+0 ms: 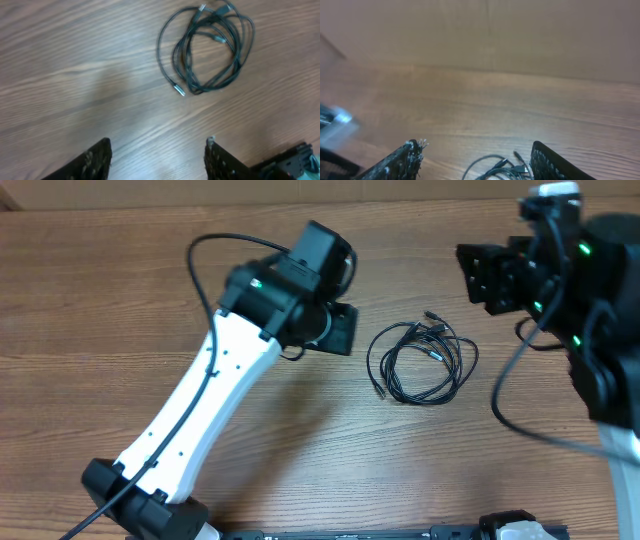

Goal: Untangle cables
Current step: 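Reach the left gripper down and grasp the black cable bundle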

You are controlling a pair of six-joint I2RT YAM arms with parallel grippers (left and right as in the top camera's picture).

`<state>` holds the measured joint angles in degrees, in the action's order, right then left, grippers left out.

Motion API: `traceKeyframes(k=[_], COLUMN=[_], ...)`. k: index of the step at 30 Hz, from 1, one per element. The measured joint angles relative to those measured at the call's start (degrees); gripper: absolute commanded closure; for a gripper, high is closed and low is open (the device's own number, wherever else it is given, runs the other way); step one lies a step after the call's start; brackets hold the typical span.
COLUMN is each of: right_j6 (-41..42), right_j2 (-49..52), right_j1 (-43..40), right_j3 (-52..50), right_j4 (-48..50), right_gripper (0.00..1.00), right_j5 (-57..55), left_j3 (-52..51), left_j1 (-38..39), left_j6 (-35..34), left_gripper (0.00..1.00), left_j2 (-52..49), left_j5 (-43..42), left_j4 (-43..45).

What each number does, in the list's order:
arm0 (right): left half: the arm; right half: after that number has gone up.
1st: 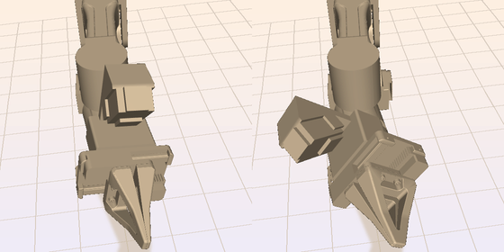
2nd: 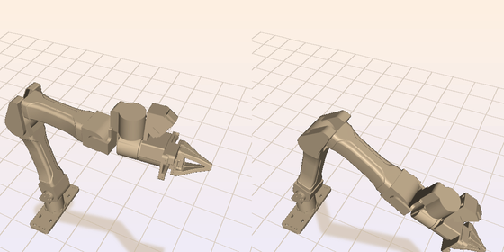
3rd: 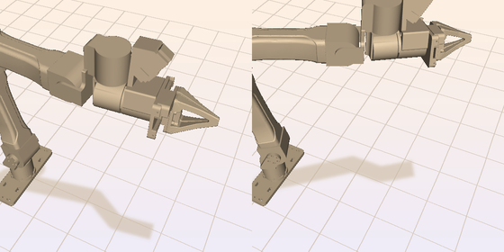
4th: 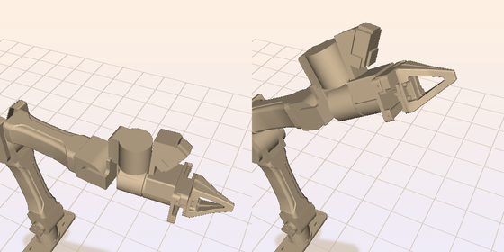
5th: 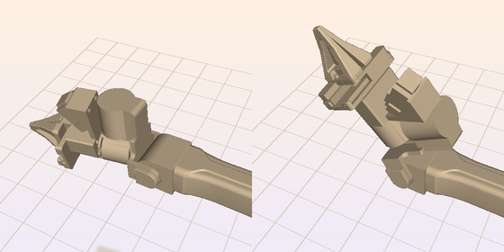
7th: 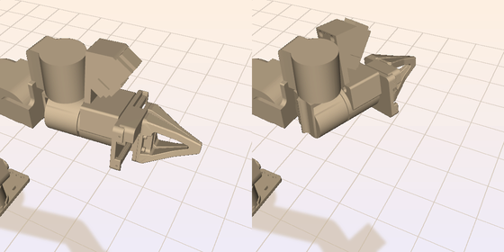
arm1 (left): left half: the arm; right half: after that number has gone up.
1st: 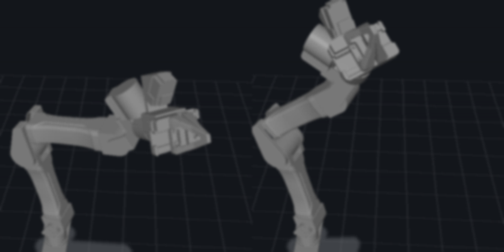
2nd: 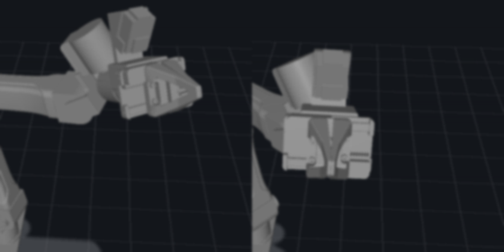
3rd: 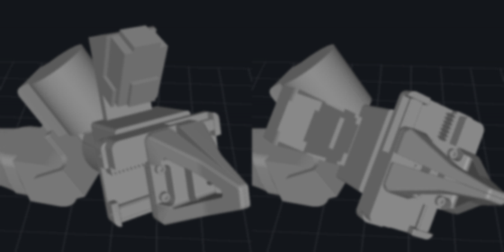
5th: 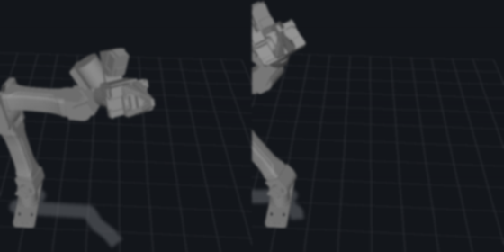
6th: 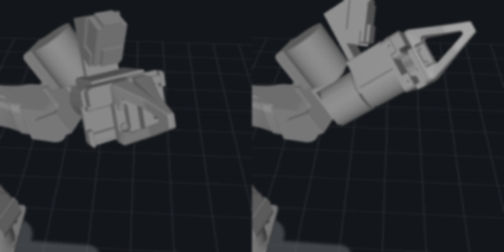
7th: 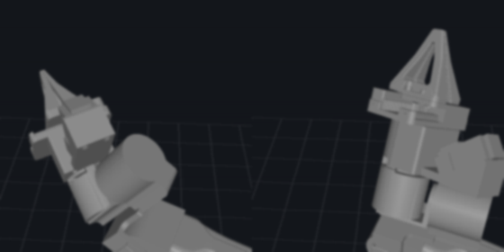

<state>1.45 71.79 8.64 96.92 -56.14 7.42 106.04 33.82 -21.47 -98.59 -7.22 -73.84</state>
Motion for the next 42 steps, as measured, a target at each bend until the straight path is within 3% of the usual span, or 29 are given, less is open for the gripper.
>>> traceKeyframes(k=[9,18,24,31,37,42], right_j6=[3.74,4.42,4.52,4.5,3.67,3.3], right_j2=[-6.69,-9.6,-12.09,-12.63,-12.59,-12.59], right_j1=[0.0,0.0,0.0,0.0,0.0,0.0], right_j3=[0.0,0.0,0.0,0.0,0.0,0.0], right_j4=[-2.43,-5.25,-6.58,-6.67,-6.91,-6.91], right_gripper=[0.32,0.32,0.32,0.32,0.32,0.32], right_j5=[1.05,2.82,4.42,8.26,10.84,11.67], left_j3=[-8.24,-10.47,-11.19,-11.21,-11.21,-11.19], left_j1=[6.6,9.53,10.08,10.08,10.08,10.08], left_j6=[-1.29,-5.14,-5.79,-5.99,-5.35,-0.48], left_gripper=[0.36,0.37,0.49,0.37,0.37,0.37], left_j2=[-1.81,-14.84,-21.46,-23.58,-23.58,-23.58], left_j5=[-2.05,-3.69,-7.28,-9.99,-9.94,-8.37], left_j4=[14.05,22.21,26.14,30.4,31.17,28.26])
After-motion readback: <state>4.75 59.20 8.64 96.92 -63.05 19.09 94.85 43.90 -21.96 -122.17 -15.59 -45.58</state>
